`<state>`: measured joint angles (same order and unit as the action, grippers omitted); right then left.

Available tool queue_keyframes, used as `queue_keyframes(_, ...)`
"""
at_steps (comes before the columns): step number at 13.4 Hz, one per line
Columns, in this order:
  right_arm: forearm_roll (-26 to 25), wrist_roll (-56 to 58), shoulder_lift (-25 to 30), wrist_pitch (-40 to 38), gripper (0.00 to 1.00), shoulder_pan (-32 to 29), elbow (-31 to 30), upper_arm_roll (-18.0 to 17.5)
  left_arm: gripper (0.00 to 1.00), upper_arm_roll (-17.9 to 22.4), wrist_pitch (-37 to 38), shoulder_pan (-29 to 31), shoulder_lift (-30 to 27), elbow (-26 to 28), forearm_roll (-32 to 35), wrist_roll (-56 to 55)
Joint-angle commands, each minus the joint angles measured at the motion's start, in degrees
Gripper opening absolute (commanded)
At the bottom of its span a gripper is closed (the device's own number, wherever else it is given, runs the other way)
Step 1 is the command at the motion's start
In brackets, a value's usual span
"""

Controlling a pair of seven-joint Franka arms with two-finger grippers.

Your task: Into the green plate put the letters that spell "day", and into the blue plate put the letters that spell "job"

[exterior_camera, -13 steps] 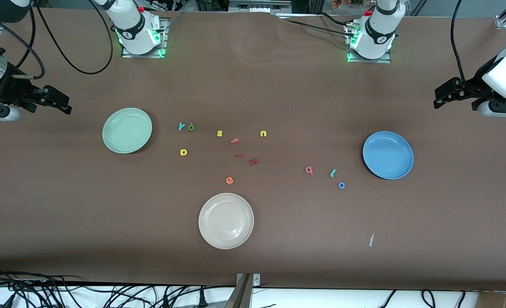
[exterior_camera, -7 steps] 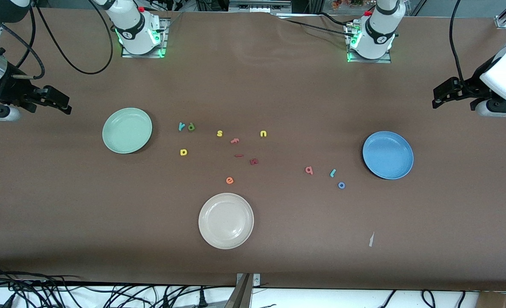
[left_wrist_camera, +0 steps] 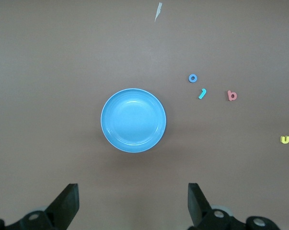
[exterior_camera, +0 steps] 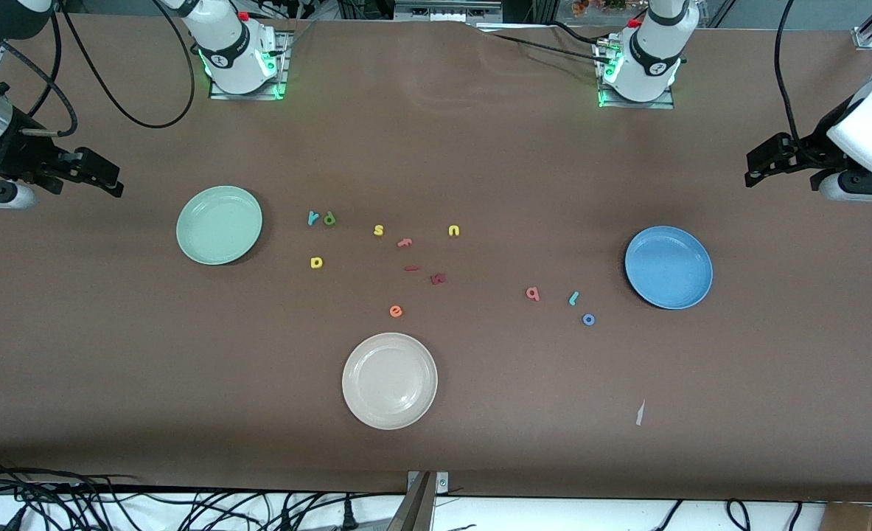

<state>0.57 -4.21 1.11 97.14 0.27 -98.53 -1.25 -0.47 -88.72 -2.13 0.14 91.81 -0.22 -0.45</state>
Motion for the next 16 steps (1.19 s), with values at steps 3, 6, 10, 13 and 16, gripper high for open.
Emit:
queue_keyframes(3,1.02,0.43,-0.32,-1.08,1.0,0.08,1.06,0.02,1.0,-0.06,1.18,-0.33,0.74,-1.81,1.36,-0.34)
queue_keyframes(6,0.93,0.34,-0.32,-0.9,1.0,0.17,1.14,-0.07,1.0,-0.06,1.18,-0.33,0.74,-1.81,1.36,-0.34)
queue_keyframes(10,0.75,-0.89,-3.2,-0.91,1.0,3.77,1.15,-0.42,1.0,-0.15,1.27,-0.51,0.65,-1.81,1.36,-0.34)
queue_keyframes(13,0.66,-1.07,-7.6,0.23,1.0,9.21,1.06,-0.69,1.0,-0.15,1.27,-0.16,0.65,-1.81,1.36,-0.34)
queue_keyframes(16,1.11,-1.94,-14.97,5.3,1.0,11.23,0.27,-0.86,1.0,-0.15,1.27,-0.51,0.65,-1.81,1.36,-0.34)
